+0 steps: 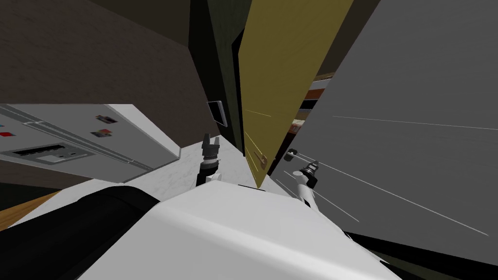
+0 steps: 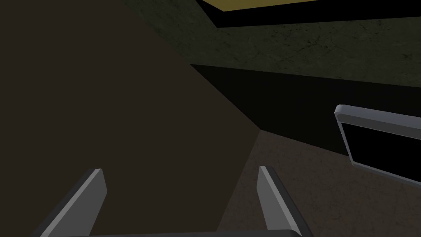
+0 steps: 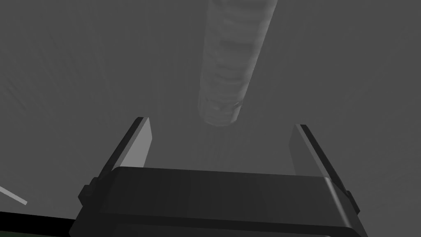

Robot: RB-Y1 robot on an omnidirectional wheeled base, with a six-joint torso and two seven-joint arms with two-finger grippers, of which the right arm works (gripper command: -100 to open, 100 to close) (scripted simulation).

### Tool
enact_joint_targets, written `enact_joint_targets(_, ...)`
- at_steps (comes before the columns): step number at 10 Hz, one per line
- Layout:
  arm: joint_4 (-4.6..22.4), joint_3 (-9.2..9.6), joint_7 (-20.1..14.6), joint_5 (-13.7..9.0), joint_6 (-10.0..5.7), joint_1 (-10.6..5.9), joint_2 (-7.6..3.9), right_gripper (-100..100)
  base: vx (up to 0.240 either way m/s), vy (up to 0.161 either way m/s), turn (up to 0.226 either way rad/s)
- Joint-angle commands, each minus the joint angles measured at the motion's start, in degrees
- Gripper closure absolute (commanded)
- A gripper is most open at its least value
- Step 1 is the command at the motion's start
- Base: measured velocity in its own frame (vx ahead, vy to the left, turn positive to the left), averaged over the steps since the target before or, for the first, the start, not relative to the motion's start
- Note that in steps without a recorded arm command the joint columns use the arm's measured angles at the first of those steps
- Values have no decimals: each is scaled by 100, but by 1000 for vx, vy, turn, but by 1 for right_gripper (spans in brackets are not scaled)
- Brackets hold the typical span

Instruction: Pull the door open

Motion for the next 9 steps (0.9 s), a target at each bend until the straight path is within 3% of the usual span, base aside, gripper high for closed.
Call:
enact_joint_targets(1,285,113,-77,2,-155,-151,-27,-100,-16,-15,52)
enact_joint_targets(2,285,113,-77,2,-155,-151,-27,-100,2,-4,-24)
enact_joint_targets(3,313,223,-45,-21,-174,-348,154,-100,70,33,252)
enact_joint_targets(4,319,259,-38,-25,-178,-410,212,-100,106,57,226)
enact_joint_targets(7,258,252,-18,-27,-142,-381,228,-100,28,22,-40)
enact_joint_targets(8,258,252,-18,-27,-142,-381,228,100,0,0,0)
enact_joint_targets(9,258,252,-18,-27,-142,-381,228,100,-2,-1,13)
